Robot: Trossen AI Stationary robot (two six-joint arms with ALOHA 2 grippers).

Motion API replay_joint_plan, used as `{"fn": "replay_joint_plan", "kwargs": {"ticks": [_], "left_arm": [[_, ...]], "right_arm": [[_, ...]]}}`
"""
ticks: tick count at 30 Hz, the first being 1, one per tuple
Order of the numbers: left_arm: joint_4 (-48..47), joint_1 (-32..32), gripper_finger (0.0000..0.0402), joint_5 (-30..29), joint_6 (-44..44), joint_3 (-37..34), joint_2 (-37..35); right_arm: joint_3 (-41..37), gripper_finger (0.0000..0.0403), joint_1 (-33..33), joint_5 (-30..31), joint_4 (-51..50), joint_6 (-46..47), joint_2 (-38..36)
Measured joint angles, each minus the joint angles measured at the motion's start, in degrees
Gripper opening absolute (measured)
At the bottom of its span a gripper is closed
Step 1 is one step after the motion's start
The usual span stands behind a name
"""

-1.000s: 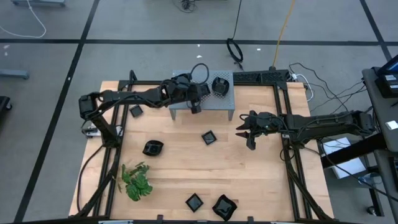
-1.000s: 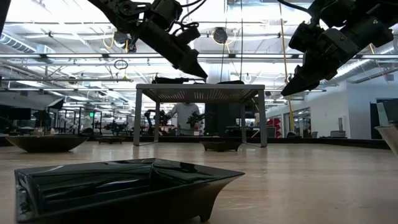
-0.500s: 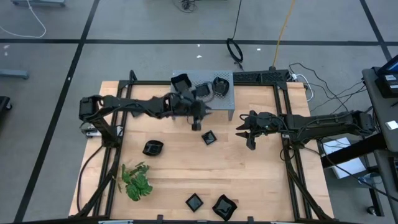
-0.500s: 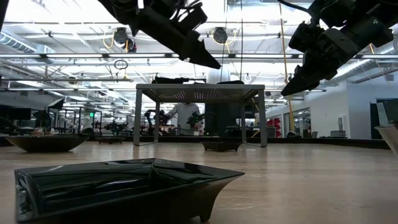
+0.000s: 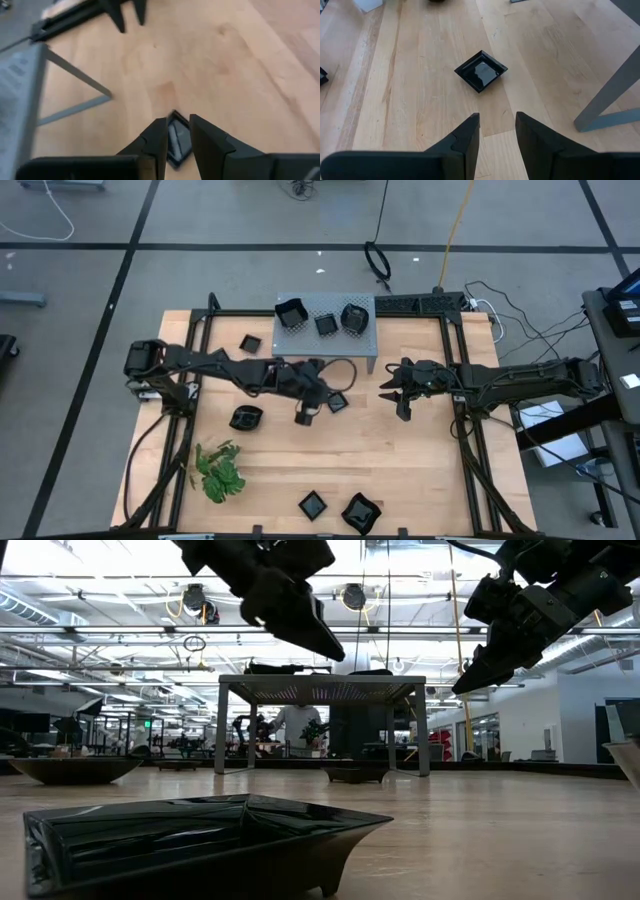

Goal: Pick & Place Mini shaped plates
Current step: Stack the black square plate on top of the black square plates on the shelf

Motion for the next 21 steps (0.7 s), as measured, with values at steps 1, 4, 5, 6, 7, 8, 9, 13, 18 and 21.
{"fn": "replay_joint_plan", "kwargs": {"ticks": [1, 4, 5, 6, 7, 8, 9, 13, 18, 21], "left_arm": [[-0.74, -0.59, 0.0088, 0.00, -0.82, 0.00, 0.00], [-2.26, -2.55, 0.0088, -0.02, -2.39, 0.00, 0.38], [-2.36, -3.23, 0.0088, -0.02, -2.52, 0.00, 0.64], [-2.97, -3.92, 0.0088, -0.02, -2.56, 0.00, 0.82], [-3.74, -4.51, 0.0088, -0.02, -2.56, 0.00, 1.01], [-3.61, -5.06, 0.0088, -0.02, -2.50, 0.00, 1.60], [-3.13, -5.56, 0.0088, 0.00, -2.08, 0.07, 2.28], [-3.33, -6.95, 0.0088, -0.77, 0.33, -0.05, 4.79], [-0.26, -7.93, 0.0088, 0.32, 0.35, 0.12, 8.35], [1.28, -8.69, 0.0088, -0.16, 0.94, -0.15, 10.67]], "right_arm": [[0.00, 0.0116, -0.01, 0.00, 0.01, 0.00, 0.02], [0.00, 0.0116, 0.00, 0.00, 0.00, 0.00, 0.00], [0.00, 0.0116, 0.01, 0.00, 0.02, 0.00, 0.02], [0.00, 0.0116, 0.01, 0.00, 0.02, 0.00, 0.00], [-0.02, 0.0116, 0.01, 0.00, 0.00, 0.00, 0.01], [0.00, 0.0116, 0.00, 0.00, 0.00, 0.00, 0.01], [-0.01, 0.0116, 0.00, 0.00, 0.02, 0.01, 0.00], [-0.01, 0.0116, -0.01, 0.00, 0.00, 0.01, 0.00], [-0.02, 0.0116, -0.01, 0.00, -0.08, 0.00, -0.04], [0.02, 0.0116, -0.01, 0.00, 0.46, 0.01, 0.09]]}}
